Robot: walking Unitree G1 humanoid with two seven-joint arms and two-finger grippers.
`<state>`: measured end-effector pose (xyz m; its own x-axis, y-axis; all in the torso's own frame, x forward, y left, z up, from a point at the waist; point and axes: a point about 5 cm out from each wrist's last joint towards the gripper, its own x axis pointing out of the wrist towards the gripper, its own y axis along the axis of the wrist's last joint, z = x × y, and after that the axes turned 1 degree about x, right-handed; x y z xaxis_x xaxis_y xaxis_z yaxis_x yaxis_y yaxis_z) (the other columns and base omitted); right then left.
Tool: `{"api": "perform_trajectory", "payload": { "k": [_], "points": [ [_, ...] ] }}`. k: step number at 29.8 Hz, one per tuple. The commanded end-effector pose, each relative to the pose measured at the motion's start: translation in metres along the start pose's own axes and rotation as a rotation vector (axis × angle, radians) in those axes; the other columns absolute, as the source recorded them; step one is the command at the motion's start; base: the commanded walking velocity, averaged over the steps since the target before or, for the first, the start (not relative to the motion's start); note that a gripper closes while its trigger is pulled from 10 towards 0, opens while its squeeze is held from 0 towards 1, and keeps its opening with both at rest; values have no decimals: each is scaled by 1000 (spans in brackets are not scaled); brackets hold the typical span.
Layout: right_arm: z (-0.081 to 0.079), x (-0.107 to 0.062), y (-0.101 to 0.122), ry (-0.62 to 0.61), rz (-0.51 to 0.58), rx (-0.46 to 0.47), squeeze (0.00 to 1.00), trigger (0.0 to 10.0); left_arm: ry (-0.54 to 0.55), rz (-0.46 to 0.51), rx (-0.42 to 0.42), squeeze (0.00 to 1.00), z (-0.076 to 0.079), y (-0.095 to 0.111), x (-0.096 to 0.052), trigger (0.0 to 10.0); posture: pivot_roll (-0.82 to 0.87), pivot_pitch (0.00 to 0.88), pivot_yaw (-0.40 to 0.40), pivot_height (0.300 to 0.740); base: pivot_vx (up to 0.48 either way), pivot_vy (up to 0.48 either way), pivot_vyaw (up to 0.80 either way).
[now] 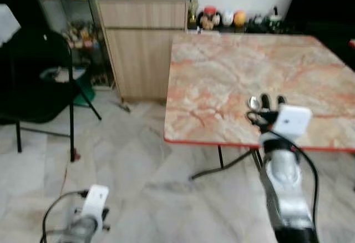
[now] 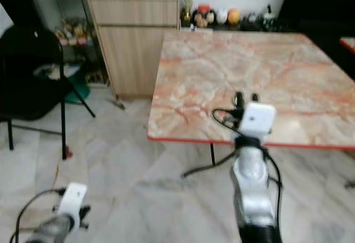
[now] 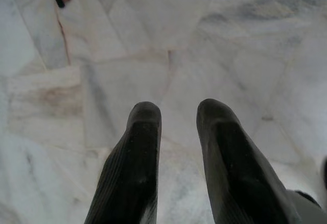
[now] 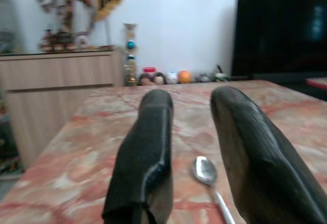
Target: Setting the table
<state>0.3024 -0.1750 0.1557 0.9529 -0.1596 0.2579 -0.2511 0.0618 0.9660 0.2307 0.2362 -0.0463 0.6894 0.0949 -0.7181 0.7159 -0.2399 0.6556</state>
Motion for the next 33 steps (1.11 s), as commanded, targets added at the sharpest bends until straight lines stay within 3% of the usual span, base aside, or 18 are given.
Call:
{"api": "perform_trajectory", "payload": {
  "k": [1,22,27,33],
  "points": [
    [9,0,1,-28,4,-11,0,10000,-17,-4,8,0,6,1,1,10000,-1,0,11,740,277,0,0],
    [11,0,0,-30,-4,-16,0,10000,-16,-4,7,0,6,1,1,10000,0,0,9,740,275,0,0],
    [12,-1,-1,-35,-12,-24,0,10000,-16,-3,11,0,6,2,1,10000,-2,0,10,740,0,0,0],
    [26,-4,-12,-71,-98,-89,0,10000,-20,-2,9,0,7,2,1,10000,-6,0,9,740,0,0,0]
  ]
}}
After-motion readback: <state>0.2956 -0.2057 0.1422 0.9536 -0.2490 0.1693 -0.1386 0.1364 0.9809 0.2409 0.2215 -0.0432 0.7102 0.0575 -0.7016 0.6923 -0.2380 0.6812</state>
